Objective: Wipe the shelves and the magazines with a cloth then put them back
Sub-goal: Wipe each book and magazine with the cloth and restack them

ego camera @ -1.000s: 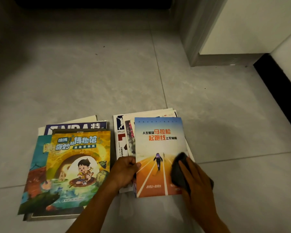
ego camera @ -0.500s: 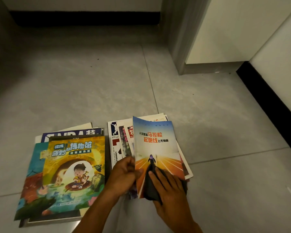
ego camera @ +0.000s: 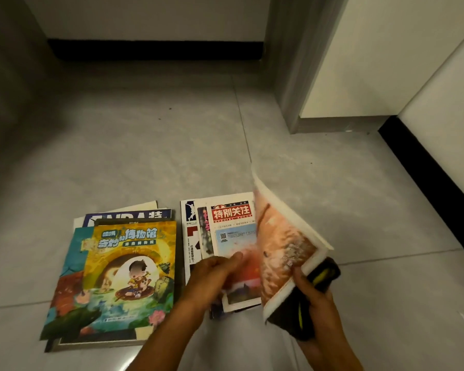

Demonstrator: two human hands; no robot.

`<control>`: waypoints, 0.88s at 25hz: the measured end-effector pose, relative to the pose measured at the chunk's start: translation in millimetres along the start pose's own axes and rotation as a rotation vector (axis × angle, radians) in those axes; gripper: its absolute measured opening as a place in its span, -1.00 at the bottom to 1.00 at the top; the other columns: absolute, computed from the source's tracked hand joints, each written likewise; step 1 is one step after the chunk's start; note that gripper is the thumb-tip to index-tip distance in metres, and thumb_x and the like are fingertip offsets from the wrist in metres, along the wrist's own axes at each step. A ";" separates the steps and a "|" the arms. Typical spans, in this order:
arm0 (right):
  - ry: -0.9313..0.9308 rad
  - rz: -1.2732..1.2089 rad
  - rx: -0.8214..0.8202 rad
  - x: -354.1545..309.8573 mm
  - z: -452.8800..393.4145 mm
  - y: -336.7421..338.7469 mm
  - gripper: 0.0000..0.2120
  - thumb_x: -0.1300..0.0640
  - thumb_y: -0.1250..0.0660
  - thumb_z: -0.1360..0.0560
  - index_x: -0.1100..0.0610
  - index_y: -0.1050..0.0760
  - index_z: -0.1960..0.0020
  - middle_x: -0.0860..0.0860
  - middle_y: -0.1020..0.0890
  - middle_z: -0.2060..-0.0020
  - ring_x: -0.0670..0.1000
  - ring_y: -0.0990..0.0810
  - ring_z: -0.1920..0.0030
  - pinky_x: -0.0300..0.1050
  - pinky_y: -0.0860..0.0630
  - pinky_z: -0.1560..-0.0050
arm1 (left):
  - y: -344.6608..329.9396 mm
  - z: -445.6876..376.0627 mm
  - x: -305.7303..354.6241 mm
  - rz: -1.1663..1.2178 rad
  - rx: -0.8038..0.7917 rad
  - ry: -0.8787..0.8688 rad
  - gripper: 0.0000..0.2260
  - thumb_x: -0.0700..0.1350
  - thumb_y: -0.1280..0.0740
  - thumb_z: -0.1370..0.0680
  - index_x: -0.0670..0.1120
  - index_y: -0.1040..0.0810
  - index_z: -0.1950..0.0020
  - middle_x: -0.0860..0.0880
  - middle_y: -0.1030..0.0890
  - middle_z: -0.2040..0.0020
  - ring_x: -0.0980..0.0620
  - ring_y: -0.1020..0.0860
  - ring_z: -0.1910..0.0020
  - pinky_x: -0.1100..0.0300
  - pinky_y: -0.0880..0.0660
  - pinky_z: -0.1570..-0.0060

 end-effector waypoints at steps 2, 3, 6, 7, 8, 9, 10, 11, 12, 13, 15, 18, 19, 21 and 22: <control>-0.085 -0.268 -0.153 1.6 5.5 -20.7 -0.35 0.07 -0.54 -0.28 0.04 -0.44 -0.33 0.20 -0.59 -0.20 0.27 -0.60 -0.14 0.32 -0.53 -0.05 | -37.3 17.2 -13.9 0.265 -0.294 0.193 -0.66 0.16 -0.38 -0.46 -0.02 -0.58 -0.12 -0.09 -0.69 -0.02 -0.08 -0.66 -0.01 -0.03 -0.57 -0.09; -0.102 -0.358 -0.200 0.0 6.4 -27.7 -0.22 0.05 -0.64 -0.18 0.07 -0.44 -0.35 0.20 -0.58 -0.22 0.27 -0.60 -0.15 0.30 -0.55 -0.01 | -52.3 25.7 -14.0 0.377 -0.369 0.228 -0.66 0.08 -0.42 -0.44 -0.07 -0.59 -0.12 -0.14 -0.69 -0.02 -0.10 -0.66 0.01 -0.04 -0.57 -0.09; -0.142 -0.439 -0.257 3.0 5.5 -34.4 -0.07 0.09 -0.70 -0.02 0.15 -0.46 -0.35 0.23 -0.56 -0.23 0.29 -0.59 -0.15 0.33 -0.55 0.03 | -55.0 19.6 -12.6 0.616 -0.193 0.175 -0.66 -0.19 -0.49 -0.32 -0.20 -0.59 -0.06 -0.18 -0.69 0.02 -0.10 -0.68 0.08 0.00 -0.62 0.04; -0.168 -0.413 -0.247 10.8 4.9 -34.6 -0.10 0.11 -0.70 -0.03 0.17 -0.49 -0.33 0.23 -0.58 -0.21 0.29 -0.59 -0.14 0.32 -0.56 0.03 | -50.9 15.1 -12.1 0.670 -0.127 0.170 -0.69 -0.25 -0.48 -0.33 -0.19 -0.58 -0.06 -0.17 -0.69 0.02 -0.11 -0.68 0.07 0.00 -0.63 0.10; -0.187 -0.378 -0.213 18.7 5.9 -29.3 -0.16 0.14 -0.69 -0.07 0.17 -0.50 -0.31 0.23 -0.60 -0.18 0.27 -0.61 -0.12 0.29 -0.58 0.04 | -47.2 10.6 -11.1 0.709 -0.096 0.168 -0.71 -0.29 -0.45 -0.37 -0.15 -0.57 -0.08 -0.16 -0.69 0.01 -0.12 -0.67 0.05 0.00 -0.64 0.15; -0.213 -0.322 -0.170 27.4 6.8 -22.5 -0.25 0.17 -0.65 -0.16 0.17 -0.50 -0.31 0.22 -0.63 -0.12 0.26 -0.64 -0.07 0.24 -0.61 0.07 | -42.7 7.5 -7.8 0.713 -0.087 0.153 -0.71 -0.31 -0.42 -0.42 -0.10 -0.55 -0.11 -0.15 -0.69 0.00 -0.12 -0.67 0.03 0.01 -0.63 0.17; -0.248 -0.237 -0.120 35.4 7.7 -14.0 -0.39 0.21 -0.56 -0.27 0.16 -0.49 -0.30 0.22 -0.66 -0.06 0.26 -0.66 0.00 0.18 -0.63 0.11 | -36.9 5.1 -4.6 0.652 -0.072 0.134 -0.70 -0.32 -0.38 -0.47 -0.05 -0.53 -0.15 -0.12 -0.68 -0.02 -0.11 -0.65 0.01 0.00 -0.63 0.15; -0.295 -0.119 -0.062 42.1 8.9 -4.1 -0.52 0.27 -0.45 -0.38 0.17 -0.48 -0.28 0.25 -0.66 -0.02 0.28 -0.66 0.04 0.11 -0.64 0.16 | -26.9 1.3 -4.3 0.488 -0.028 0.096 -0.68 -0.32 -0.34 -0.50 -0.01 -0.52 -0.19 -0.09 -0.66 -0.05 -0.09 -0.63 -0.02 -0.01 -0.63 0.11; -0.338 0.055 0.002 47.4 9.2 10.5 -0.61 0.33 -0.35 -0.46 0.20 -0.46 -0.28 0.27 -0.64 -0.03 0.30 -0.63 0.02 0.05 -0.63 0.16 | -12.6 -2.9 -2.1 0.256 0.044 0.033 -0.66 -0.30 -0.31 -0.53 0.04 -0.50 -0.23 -0.05 -0.64 -0.09 -0.06 -0.61 -0.05 -0.03 -0.62 0.04; -0.353 0.241 0.107 48.2 9.5 30.8 -0.63 0.38 -0.29 -0.52 0.22 -0.43 -0.31 0.29 -0.59 -0.11 0.30 -0.57 -0.06 0.00 -0.60 0.07 | 3.1 -7.3 4.5 0.004 0.128 -0.061 -0.65 -0.25 -0.28 -0.55 0.08 -0.48 -0.27 -0.01 -0.62 -0.13 -0.03 -0.59 -0.09 -0.05 -0.60 -0.04; -0.204 0.595 0.316 24.9 11.8 62.0 -0.53 0.40 -0.31 -0.50 0.21 -0.39 -0.38 0.26 -0.51 -0.24 0.26 -0.48 -0.20 0.02 -0.44 -0.21 | 23.1 -5.1 25.2 -0.388 0.256 -0.231 -0.70 -0.13 -0.26 -0.57 0.12 -0.47 -0.28 0.03 -0.60 -0.19 -0.02 -0.58 -0.13 -0.03 -0.57 -0.11; 0.551 0.941 0.074 -42.2 44.2 -17.8 -0.68 0.18 -0.36 -0.50 -0.12 -0.43 -0.17 -0.05 -0.59 -0.10 -0.01 -0.56 -0.08 -0.14 -0.47 -0.05 | 27.5 0.1 41.6 -0.736 0.329 -0.323 -0.76 -0.02 -0.24 -0.59 0.06 -0.46 -0.26 0.00 -0.60 -0.19 -0.04 -0.59 -0.13 0.02 -0.55 -0.13; 0.809 1.077 -0.117 -51.4 61.5 -62.7 -0.71 0.10 -0.32 -0.49 -0.14 -0.42 -0.17 -0.12 -0.57 -0.12 -0.10 -0.54 -0.12 -0.23 -0.46 -0.07 | 19.7 1.2 43.7 -0.815 0.302 -0.331 -0.75 -0.02 -0.24 -0.59 0.04 -0.44 -0.28 -0.02 -0.59 -0.20 -0.04 -0.58 -0.14 0.06 -0.53 -0.15; 1.242 1.407 -0.371 -44.9 74.5 -126.8 -0.63 0.03 -0.25 -0.45 -0.04 -0.41 -0.26 -0.07 -0.56 -0.20 -0.07 -0.48 -0.18 -0.19 -0.45 -0.17 | 10.8 5.9 41.0 -0.847 0.239 -0.253 -0.71 -0.06 -0.26 -0.60 -0.03 -0.41 -0.31 -0.06 -0.55 -0.24 -0.02 -0.53 -0.19 0.14 -0.45 -0.20; 1.419 1.569 -0.409 -40.0 66.8 -144.4 -0.61 0.00 -0.25 -0.45 -0.01 -0.42 -0.28 -0.02 -0.57 -0.22 0.01 -0.48 -0.16 -0.09 -0.48 -0.14 | 10.5 8.2 42.1 -0.832 0.213 -0.226 -0.70 -0.08 -0.26 -0.60 -0.07 -0.41 -0.32 -0.09 -0.53 -0.26 -0.03 -0.51 -0.23 0.16 -0.41 -0.24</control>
Point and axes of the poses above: each hand's wrist, its own z-axis away from the middle knuckle, its own y-axis out of the back of the hand, x = y × z, the point moved 10 cm from there along -z, towards the middle knuckle
